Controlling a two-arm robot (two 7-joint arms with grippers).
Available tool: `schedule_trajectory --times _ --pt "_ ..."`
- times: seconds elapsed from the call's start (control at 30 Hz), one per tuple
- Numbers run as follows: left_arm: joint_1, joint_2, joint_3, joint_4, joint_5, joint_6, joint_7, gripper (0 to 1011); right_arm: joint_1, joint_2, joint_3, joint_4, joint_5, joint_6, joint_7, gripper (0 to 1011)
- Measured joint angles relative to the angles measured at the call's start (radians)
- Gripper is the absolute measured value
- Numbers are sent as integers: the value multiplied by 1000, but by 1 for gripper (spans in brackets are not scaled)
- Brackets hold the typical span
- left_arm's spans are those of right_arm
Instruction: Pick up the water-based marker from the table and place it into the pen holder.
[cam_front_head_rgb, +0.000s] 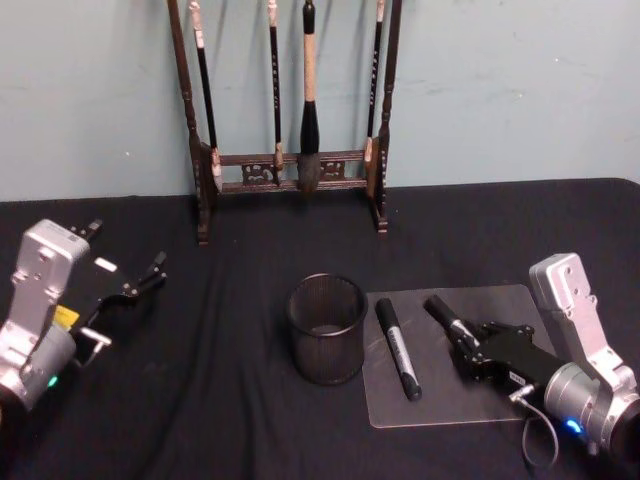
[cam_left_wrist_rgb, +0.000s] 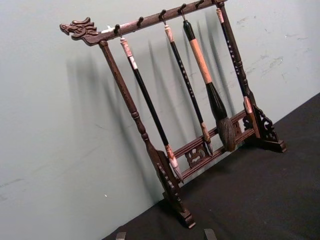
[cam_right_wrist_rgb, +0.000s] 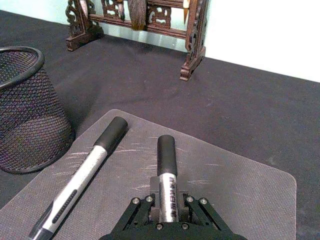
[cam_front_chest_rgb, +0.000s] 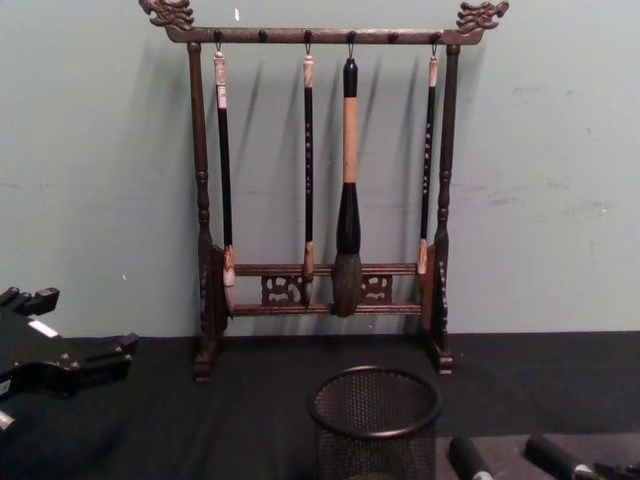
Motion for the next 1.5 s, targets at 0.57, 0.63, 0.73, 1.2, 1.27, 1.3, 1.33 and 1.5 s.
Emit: schedule_trajectory --times 0.57,0.63,0.73,1.2,1.27,1.3,1.33,1.5 --pt "0 0 0 0 0 0 0 1009 -38 -19 56 -1 55 -209 94 198" --pt "0 0 0 0 0 0 0 1009 -41 -20 60 -5 70 -227 109 198" --pt "0 0 0 0 0 0 0 1009 -39 -20 64 -8 82 -240 119 198" --pt "0 0 0 0 0 0 0 1009 35 -23 29 -2 70 -275 138 198" --pt "0 0 0 0 0 0 0 1009 48 -30 21 6 64 -277 139 198" --pt "0 0 0 0 0 0 0 1009 61 -37 12 15 59 -280 140 198" --pt "0 0 0 0 0 0 0 1009 65 -39 9 18 58 -281 140 198" --pt "0 0 0 0 0 0 0 1009 99 -61 -14 48 43 -294 143 198"
